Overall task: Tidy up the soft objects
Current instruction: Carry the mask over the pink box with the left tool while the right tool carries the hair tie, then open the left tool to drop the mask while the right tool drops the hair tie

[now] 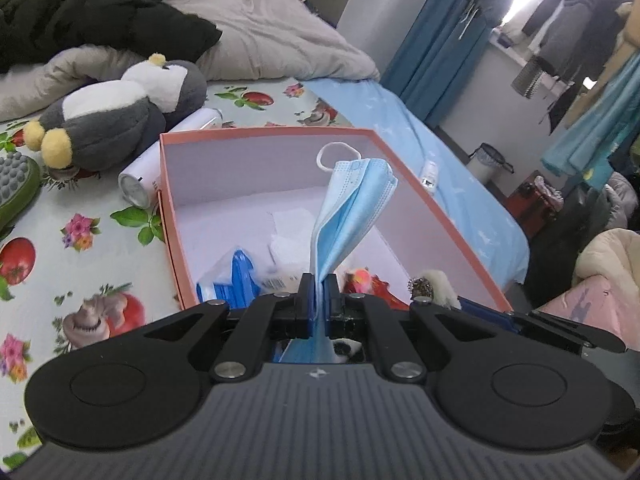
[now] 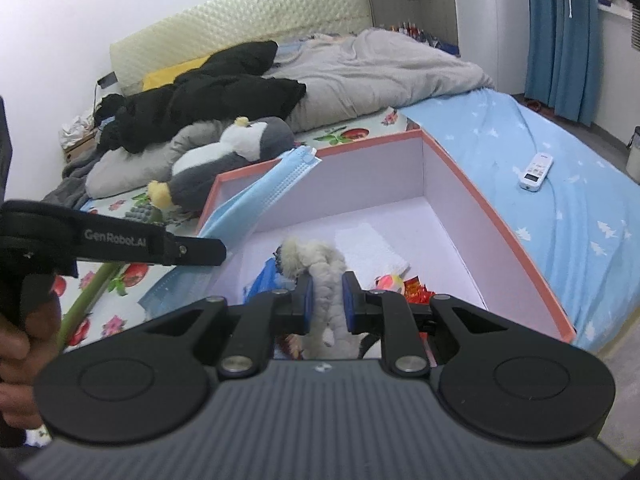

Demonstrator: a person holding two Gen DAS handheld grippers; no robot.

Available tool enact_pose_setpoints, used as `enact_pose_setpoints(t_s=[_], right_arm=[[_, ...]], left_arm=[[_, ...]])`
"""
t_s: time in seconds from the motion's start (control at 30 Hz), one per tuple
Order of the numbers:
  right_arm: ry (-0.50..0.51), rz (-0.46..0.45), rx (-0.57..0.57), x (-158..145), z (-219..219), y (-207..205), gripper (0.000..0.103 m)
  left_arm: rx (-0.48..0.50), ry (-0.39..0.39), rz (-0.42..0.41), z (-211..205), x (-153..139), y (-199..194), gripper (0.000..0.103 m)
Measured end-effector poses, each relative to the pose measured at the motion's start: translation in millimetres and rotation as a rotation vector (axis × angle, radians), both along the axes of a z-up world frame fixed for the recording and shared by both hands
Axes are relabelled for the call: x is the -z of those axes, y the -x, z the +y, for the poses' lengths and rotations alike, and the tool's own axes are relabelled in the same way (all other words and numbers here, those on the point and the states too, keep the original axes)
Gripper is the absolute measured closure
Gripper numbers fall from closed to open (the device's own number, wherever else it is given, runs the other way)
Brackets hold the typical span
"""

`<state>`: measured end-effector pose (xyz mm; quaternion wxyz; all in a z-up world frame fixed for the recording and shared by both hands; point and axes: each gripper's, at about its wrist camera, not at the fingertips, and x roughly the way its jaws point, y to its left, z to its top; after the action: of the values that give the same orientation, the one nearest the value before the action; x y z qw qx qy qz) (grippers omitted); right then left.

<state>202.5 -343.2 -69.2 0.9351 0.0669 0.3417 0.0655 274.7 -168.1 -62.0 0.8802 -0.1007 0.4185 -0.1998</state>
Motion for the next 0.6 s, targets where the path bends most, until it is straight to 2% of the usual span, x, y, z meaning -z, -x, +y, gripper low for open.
enact_pose_setpoints(t_s=[0.23, 0.5, 0.6], right_arm=[[-0.017, 0.055, 0.013, 24, -18, -51, 0.083], [-0.037, 0.122, 0.049, 56, -37, -97, 0.082], [0.008, 0.121, 0.065, 58, -37, -103, 0.079]], left_arm=[[-0.009, -0.020, 0.069, -11, 26, -70, 0.097], [0.014, -0.071, 0.131, -32, 65, -132, 0.097], [0.014, -0.096, 0.142, -38, 78, -146, 0.097]])
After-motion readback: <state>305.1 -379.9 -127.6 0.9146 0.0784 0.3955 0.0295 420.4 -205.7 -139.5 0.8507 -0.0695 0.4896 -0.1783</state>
